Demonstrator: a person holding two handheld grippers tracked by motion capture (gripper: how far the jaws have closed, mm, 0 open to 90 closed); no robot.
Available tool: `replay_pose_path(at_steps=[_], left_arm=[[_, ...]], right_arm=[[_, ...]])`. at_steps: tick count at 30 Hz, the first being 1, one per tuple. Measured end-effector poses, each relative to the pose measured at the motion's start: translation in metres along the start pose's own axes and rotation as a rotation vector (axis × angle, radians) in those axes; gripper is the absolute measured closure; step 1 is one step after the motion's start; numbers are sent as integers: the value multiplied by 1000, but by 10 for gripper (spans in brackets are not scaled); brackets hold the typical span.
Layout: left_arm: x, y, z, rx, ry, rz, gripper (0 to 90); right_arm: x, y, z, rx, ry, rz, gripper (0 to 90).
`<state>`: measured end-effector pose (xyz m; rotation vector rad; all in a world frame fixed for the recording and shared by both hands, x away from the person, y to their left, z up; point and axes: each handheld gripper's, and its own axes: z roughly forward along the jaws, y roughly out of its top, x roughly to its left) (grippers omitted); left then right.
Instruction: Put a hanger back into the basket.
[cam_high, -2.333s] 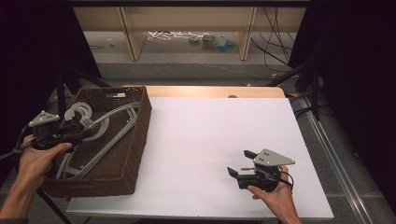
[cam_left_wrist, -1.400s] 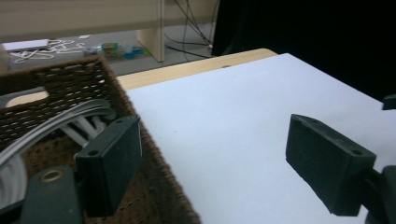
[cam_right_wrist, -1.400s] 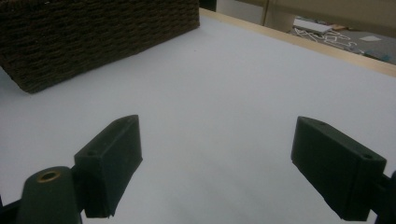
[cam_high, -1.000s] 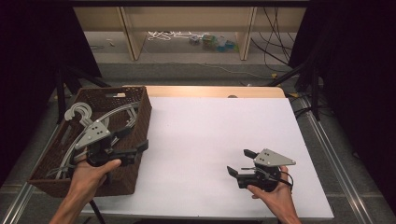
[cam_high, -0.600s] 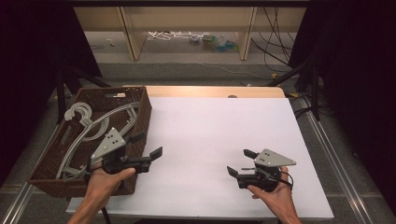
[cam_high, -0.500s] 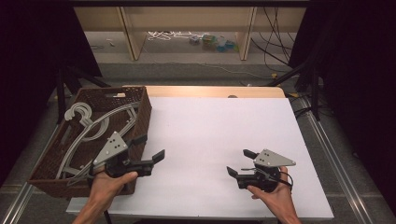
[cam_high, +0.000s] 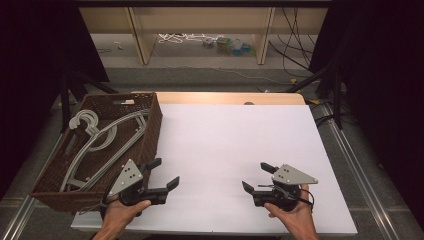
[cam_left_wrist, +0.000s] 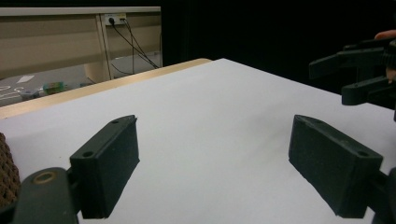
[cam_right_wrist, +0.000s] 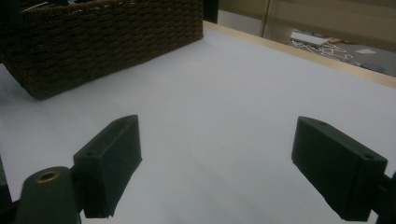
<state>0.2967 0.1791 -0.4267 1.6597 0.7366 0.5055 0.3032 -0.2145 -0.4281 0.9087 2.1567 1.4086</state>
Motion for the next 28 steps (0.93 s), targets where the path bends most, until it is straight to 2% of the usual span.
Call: replay_pose_path(at_steps=[1, 6, 13, 15, 20, 24, 26, 28], left_arm=[[0, -2, 0, -4, 4, -5, 158], [-3, -12, 0, 16, -9, -34, 159], [-4, -12, -4, 19, -2, -16, 158], [-3, -13, -4, 21, 1, -23, 158], [-1, -12, -4, 17, 7, -23, 159], [-2, -11, -4, 13, 11, -19, 159], [-2, -11, -4, 1, 1, -21, 159], [-1, -11, -5, 9, 3, -17, 159]], right_arm=[[1, -1, -1, -14, -13, 2, 166], [1, -5, -5, -12, -20, 11, 166], [6, -10, -11, 2, 0, 41, 164], [8, -11, -11, 5, 5, 44, 164], [10, -12, -9, 19, 11, 17, 165], [10, -11, -9, 10, 2, 20, 165], [9, -11, -9, 13, 16, 25, 165], [10, -11, -8, 14, 5, 22, 165]])
